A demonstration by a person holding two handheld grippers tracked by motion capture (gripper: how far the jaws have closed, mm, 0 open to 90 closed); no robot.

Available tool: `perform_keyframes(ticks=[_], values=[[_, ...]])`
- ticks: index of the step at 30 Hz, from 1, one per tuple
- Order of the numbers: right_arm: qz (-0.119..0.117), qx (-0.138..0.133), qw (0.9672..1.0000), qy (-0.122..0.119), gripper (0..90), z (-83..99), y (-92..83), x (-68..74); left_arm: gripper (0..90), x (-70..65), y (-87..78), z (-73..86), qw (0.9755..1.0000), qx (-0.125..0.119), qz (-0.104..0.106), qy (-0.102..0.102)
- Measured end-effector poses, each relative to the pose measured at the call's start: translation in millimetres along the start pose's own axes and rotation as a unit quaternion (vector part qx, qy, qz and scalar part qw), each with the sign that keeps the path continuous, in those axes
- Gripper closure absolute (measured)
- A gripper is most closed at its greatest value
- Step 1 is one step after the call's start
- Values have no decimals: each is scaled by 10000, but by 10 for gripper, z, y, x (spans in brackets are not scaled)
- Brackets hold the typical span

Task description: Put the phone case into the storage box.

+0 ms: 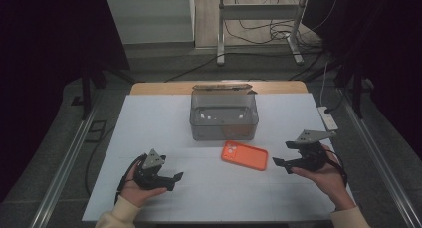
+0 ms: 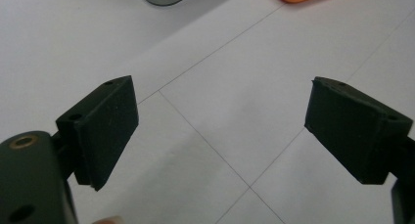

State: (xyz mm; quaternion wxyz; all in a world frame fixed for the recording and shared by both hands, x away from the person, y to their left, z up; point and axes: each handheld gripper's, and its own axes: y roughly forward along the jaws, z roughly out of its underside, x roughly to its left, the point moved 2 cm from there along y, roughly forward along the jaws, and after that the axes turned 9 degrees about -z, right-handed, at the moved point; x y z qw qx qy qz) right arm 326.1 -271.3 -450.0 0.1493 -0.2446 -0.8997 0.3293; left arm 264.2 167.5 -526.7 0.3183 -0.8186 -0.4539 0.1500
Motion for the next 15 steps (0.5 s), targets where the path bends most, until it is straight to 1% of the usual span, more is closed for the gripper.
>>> perform_keyframes(ticks=[2,5,7,10,11,13,15], values=[[-6,67,10000,-49,218,-36,3,0,126,-2,-10,2,10000,-24,-11,-14],[-18,115,9999,-37,222,-85,22,2,126,-10,-13,8,10000,-26,-2,-3],[18,159,9999,-24,222,-116,59,-2,126,-21,2,19,10000,2,22,32],[-28,219,9997,-42,222,-147,105,4,125,-20,10,23,10000,44,-6,76],[-35,284,9996,-83,214,-171,139,7,124,-24,-12,24,10000,18,2,92],[-13,322,9995,-70,205,-187,159,9,124,-34,-39,26,9999,-30,14,113],[-15,336,9994,-83,205,-193,167,6,123,-35,-43,28,9999,-27,16,124]])
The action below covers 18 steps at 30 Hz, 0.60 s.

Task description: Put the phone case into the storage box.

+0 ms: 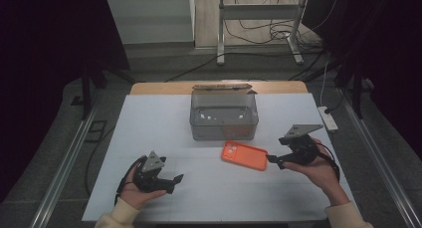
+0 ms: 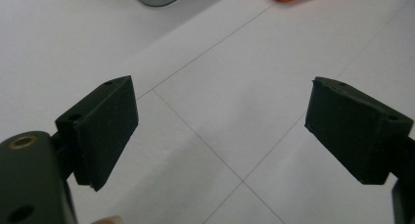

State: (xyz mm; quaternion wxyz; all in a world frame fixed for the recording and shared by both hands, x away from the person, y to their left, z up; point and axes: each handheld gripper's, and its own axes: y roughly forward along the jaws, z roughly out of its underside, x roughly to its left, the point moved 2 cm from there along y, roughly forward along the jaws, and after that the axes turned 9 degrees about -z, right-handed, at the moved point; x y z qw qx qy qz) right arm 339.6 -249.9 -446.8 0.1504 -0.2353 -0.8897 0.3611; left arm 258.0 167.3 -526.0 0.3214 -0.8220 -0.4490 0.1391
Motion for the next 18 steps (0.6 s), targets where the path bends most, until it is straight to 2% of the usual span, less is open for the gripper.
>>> perform_keyframes(ticks=[12,18], values=[[-91,175,9998,12,201,-71,84,-69,125,35,8,13,9999,43,-67,-108],[-80,323,9994,-4,197,-83,188,-115,125,27,21,24,9999,63,-52,-109]])
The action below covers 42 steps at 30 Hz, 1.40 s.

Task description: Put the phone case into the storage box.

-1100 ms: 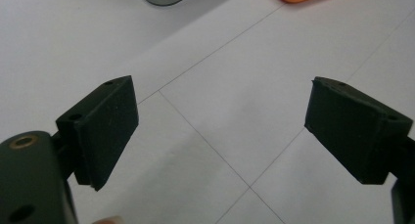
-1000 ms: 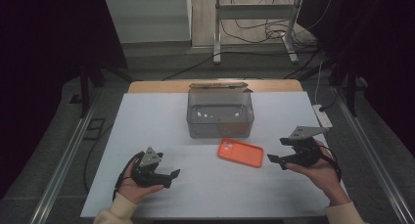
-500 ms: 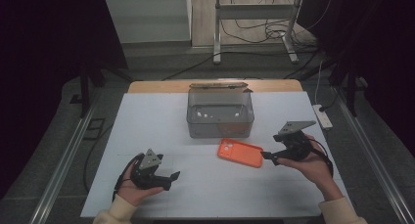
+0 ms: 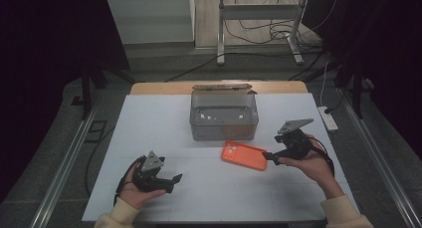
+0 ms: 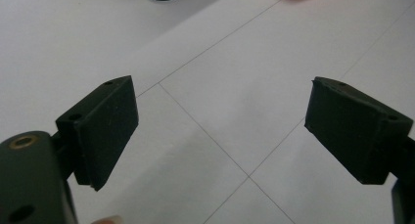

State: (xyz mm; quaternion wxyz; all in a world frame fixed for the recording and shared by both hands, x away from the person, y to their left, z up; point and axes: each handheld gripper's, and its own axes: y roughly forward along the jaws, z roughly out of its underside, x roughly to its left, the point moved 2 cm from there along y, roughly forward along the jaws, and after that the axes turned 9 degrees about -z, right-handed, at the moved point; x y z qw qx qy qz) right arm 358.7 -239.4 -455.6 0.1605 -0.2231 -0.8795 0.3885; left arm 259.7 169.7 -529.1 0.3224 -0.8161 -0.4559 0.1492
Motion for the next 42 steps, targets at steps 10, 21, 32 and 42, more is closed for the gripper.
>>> perform_keyframes(ticks=[10,21,32,42], values=[[43,300,9995,-60,199,-30,185,-22,124,-14,-23,-9,9999,-70,-78,15],[39,403,9990,-201,207,-108,235,-53,125,-24,-10,-1,10000,-11,-52,77],[8,470,9982,-381,225,-233,206,-82,124,-35,-10,0,9999,1,-25,104],[-47,629,9975,-305,215,-248,219,-186,124,-35,-9,2,9999,17,-31,136]])
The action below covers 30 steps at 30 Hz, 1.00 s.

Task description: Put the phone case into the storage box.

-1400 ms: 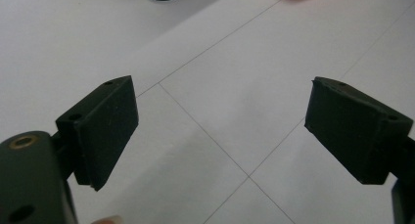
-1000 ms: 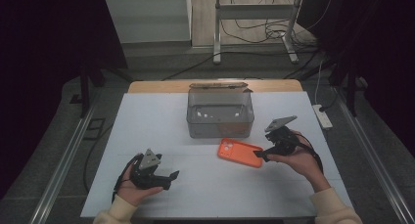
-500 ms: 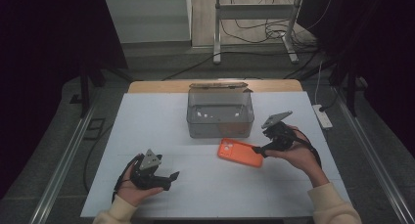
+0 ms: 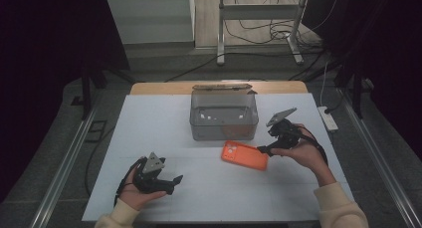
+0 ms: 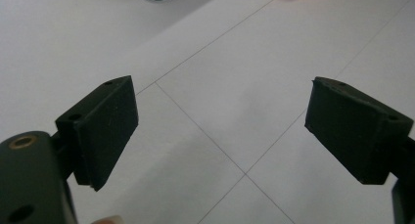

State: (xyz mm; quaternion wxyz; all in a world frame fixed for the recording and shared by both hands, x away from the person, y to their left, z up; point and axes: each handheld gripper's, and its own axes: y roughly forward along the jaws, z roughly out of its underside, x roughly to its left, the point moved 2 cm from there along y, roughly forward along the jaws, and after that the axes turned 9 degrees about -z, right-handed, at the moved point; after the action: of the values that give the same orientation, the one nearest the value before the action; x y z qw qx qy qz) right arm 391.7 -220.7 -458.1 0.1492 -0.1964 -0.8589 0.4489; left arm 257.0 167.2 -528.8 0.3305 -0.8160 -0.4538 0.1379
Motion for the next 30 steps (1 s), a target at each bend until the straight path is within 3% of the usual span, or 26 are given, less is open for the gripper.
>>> perform_keyframes(ticks=[5,23,30], values=[[-39,51,10000,27,223,-18,9,-31,124,5,7,3,10000,15,-2,6],[-235,642,9976,46,256,-148,276,-101,119,-1,12,-3,10000,-18,-11,-30],[-259,692,9972,89,275,-149,328,-126,117,-6,10,-6,10000,-25,-4,-22]])
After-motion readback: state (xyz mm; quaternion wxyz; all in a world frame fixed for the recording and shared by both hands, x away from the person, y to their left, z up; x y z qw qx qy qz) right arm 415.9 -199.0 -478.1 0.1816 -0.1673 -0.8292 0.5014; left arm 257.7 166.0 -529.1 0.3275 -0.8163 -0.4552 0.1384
